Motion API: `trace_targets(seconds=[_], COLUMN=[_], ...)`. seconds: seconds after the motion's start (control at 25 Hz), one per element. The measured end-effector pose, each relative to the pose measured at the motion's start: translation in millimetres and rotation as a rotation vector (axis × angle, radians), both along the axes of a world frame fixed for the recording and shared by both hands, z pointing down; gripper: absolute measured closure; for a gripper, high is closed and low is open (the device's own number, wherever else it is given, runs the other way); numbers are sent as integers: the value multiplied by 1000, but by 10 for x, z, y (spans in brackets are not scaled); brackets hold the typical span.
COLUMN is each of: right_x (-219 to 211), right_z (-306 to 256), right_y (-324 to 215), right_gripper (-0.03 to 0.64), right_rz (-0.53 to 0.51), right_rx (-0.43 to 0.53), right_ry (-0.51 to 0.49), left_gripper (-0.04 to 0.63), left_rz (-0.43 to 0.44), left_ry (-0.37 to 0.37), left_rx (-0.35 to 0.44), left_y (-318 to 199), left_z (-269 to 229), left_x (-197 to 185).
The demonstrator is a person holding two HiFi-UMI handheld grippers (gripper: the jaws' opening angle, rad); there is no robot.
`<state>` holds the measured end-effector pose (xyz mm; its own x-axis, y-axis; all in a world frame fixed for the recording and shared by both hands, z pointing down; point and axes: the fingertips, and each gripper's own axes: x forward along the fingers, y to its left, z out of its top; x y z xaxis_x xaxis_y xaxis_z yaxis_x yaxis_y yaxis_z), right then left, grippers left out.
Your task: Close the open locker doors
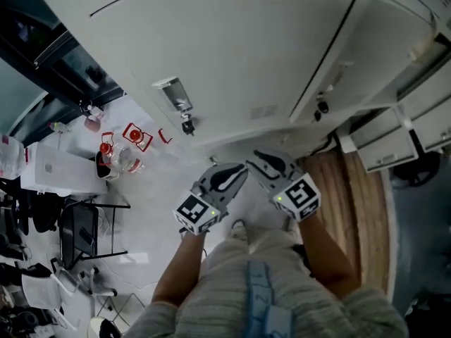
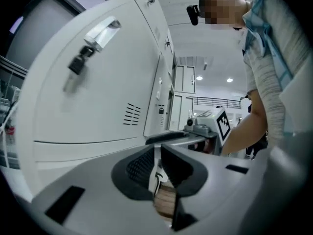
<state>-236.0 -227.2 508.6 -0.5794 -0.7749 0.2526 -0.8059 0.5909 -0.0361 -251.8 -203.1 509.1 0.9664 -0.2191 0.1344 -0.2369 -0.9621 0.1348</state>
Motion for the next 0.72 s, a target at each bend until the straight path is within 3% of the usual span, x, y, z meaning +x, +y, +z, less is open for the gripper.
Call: trace_targets(seconds=[0.28, 0.72], right_x=[1340, 3748], right_z=[-123, -640], right_y=[439, 1066], right_gripper=[503, 503], right_rz=[167, 361], right_rx=[12, 14], right_ry=[-8, 36], left_gripper=[560, 560], left_rz=[170, 392], left_ry=[-8, 62], left_rx=[1, 5], left_y=[350, 891], left_z=[-62, -687], left_x=[1269, 3751])
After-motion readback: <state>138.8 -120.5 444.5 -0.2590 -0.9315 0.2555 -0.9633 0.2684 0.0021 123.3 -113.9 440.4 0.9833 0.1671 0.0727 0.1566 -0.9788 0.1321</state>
